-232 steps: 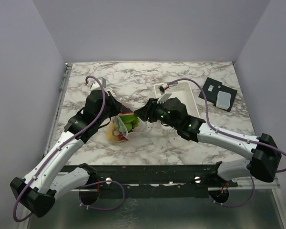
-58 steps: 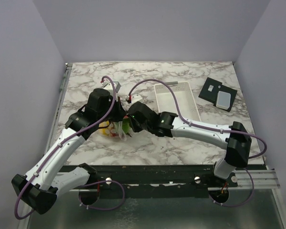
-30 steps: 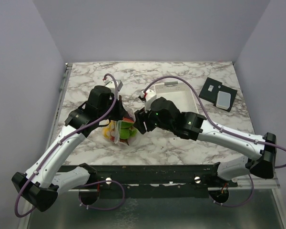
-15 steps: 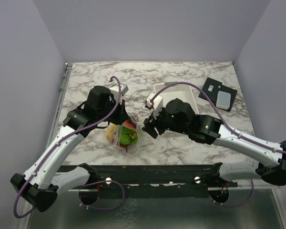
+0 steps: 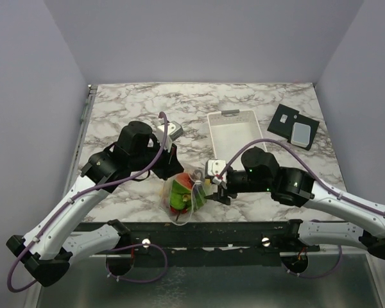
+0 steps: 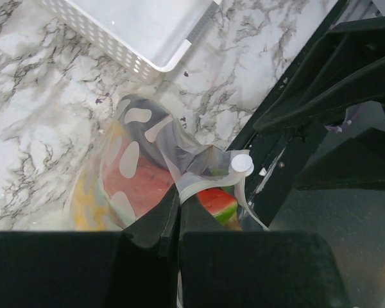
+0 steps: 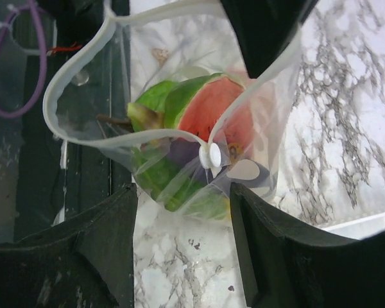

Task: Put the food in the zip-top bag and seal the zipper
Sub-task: Zip the zipper food storage bag at the center of the board.

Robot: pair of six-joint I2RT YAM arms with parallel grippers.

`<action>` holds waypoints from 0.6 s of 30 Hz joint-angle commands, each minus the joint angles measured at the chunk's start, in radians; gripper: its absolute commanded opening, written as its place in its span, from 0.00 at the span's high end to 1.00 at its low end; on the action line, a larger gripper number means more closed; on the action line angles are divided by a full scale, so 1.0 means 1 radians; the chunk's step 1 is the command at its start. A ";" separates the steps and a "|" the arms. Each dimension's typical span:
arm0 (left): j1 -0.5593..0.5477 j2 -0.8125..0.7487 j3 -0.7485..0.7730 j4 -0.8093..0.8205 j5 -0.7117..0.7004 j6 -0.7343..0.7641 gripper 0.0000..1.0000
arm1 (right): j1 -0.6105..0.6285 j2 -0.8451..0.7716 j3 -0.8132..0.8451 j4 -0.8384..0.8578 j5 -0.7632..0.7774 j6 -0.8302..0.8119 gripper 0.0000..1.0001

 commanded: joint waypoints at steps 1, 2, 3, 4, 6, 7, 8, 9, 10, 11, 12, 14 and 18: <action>-0.020 -0.031 0.044 0.038 0.095 0.015 1.00 | -0.001 -0.042 -0.060 0.033 -0.157 -0.144 0.36; -0.022 -0.031 0.044 0.038 0.110 0.016 1.00 | -0.002 -0.052 -0.075 0.050 -0.168 -0.158 0.36; -0.023 -0.034 0.047 0.038 0.125 0.014 1.00 | -0.001 -0.061 -0.092 0.070 -0.170 -0.172 0.36; -0.025 -0.036 0.048 0.037 0.140 0.014 1.00 | -0.001 -0.067 -0.106 0.089 -0.167 -0.184 0.36; -0.028 -0.042 0.054 0.038 0.163 0.014 1.00 | -0.001 -0.078 -0.127 0.125 -0.161 -0.195 0.37; -0.030 -0.046 0.055 0.039 0.172 0.013 1.00 | -0.001 -0.082 -0.139 0.148 -0.163 -0.195 0.38; -0.030 -0.049 0.056 0.041 0.181 0.012 1.00 | -0.001 -0.086 -0.150 0.171 -0.171 -0.198 0.39; -0.030 -0.052 0.056 0.042 0.191 0.011 1.00 | -0.001 -0.090 -0.161 0.194 -0.177 -0.203 0.41; -0.031 -0.053 0.056 0.042 0.201 0.011 1.00 | -0.001 -0.093 -0.171 0.219 -0.177 -0.201 0.43; -0.033 -0.054 0.057 0.044 0.206 0.009 1.00 | -0.001 -0.095 -0.179 0.247 -0.175 -0.199 0.44; -0.033 -0.053 0.057 0.044 0.208 0.010 1.00 | -0.001 -0.096 -0.184 0.268 -0.171 -0.196 0.45; -0.034 -0.052 0.056 0.044 0.210 0.008 1.00 | -0.001 -0.095 -0.190 0.309 -0.155 -0.193 0.47; -0.038 -0.047 0.059 0.044 0.210 0.008 1.00 | -0.001 -0.088 -0.195 0.351 -0.150 -0.201 0.48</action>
